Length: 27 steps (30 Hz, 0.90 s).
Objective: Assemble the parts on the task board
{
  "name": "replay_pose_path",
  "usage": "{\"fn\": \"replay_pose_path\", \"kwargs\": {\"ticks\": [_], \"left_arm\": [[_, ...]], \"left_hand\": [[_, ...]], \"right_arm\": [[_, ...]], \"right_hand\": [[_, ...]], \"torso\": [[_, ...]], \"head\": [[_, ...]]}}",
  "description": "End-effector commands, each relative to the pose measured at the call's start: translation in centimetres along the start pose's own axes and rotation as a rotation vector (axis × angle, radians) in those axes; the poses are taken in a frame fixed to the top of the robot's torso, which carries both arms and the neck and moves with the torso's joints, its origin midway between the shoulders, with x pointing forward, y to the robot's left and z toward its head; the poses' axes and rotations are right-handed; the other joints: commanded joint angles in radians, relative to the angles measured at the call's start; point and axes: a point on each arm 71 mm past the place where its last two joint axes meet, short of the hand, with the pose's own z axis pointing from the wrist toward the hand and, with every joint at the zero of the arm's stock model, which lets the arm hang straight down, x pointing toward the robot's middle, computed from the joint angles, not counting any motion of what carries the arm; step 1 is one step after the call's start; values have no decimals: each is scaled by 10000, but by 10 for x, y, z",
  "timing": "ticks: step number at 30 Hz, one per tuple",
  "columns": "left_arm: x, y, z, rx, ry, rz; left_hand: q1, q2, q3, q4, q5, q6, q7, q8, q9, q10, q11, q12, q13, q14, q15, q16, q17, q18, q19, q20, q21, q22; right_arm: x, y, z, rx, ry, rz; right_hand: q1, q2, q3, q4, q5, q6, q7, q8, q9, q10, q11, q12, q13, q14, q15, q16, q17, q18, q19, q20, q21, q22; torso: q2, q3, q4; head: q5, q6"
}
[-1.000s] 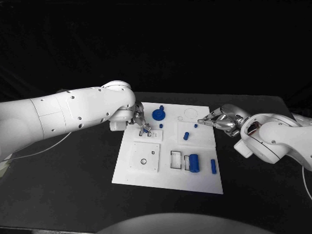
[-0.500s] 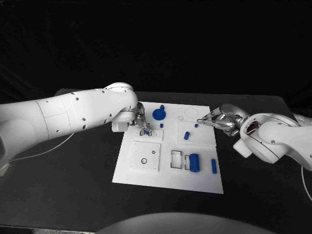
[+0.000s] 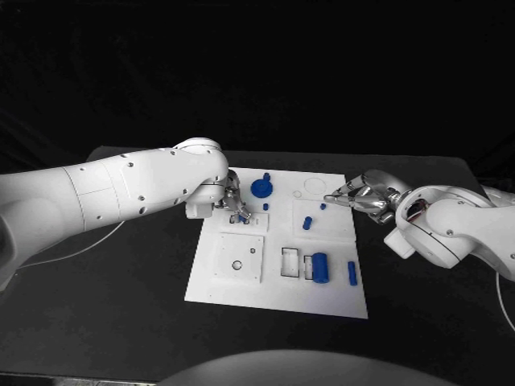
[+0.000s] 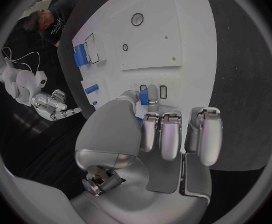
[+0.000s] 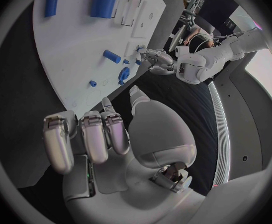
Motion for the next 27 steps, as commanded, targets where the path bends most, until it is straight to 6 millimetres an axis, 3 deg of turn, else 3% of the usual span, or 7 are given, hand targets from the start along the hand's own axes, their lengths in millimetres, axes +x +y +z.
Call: {"fn": "replay_pose_path", "kwargs": {"ticks": [1, 9, 16, 27], "left_arm": [[4, -3, 1, 171, 183, 65], [5, -5, 1, 239, 225, 90], [5, -4, 1, 306, 254, 61], [6, -4, 1, 308, 419, 56]], "left_hand": [[23, 52, 83, 4, 6, -1, -16, 2, 8, 1058, -19, 25, 2630, 1043, -58, 26, 2629, -75, 1053, -66, 24, 2634], [26, 59, 93, 0, 0, -4, -17, -2, 14, 1058, -18, 25, 2630, 1043, -56, 26, 2629, -75, 1053, -66, 24, 2634], [40, 74, 118, -9, -9, -4, -19, -7, 28, 1058, -18, 25, 2630, 1043, -54, 26, 2629, -75, 1053, -66, 24, 2634], [42, 72, 122, -9, -12, -3, -19, -8, 33, 1058, -18, 25, 2630, 1043, -54, 26, 2629, -75, 1053, -66, 24, 2634]], "right_arm": [[0, 0, 0, -111, 4, -31], [0, -1, 0, -53, 23, -35], [0, -2, 1, 20, 45, -22], [2, -3, 1, 102, 121, 66]], "right_hand": [[45, 42, -15, -40, -24, -71, 135, -64, -13, 1067, 81, 1, 2633, 1060, 81, 41, 2633, -67, 1048, 84, 45, 2635], [44, 47, -17, -40, -23, -83, 123, -65, -15, 1067, 75, 1, 2633, 1060, 81, 41, 2633, -67, 1048, 87, 45, 2635], [42, 48, -18, -40, -23, -86, 121, -64, -15, 1067, 73, 1, 2633, 1060, 80, 41, 2633, -67, 1048, 87, 45, 2635], [42, 48, -18, -40, -23, -86, 121, -64, -15, 1067, 73, 1, 2633, 1060, 80, 41, 2633, -67, 1048, 87, 45, 2635]], "torso": [[-1, -2, 15], [3, -13, 4], [1, 3, 24], [0, -3, -8]], "head": [[-6, -10], [-20, 1], [-29, 4], [-2, 4]]}}
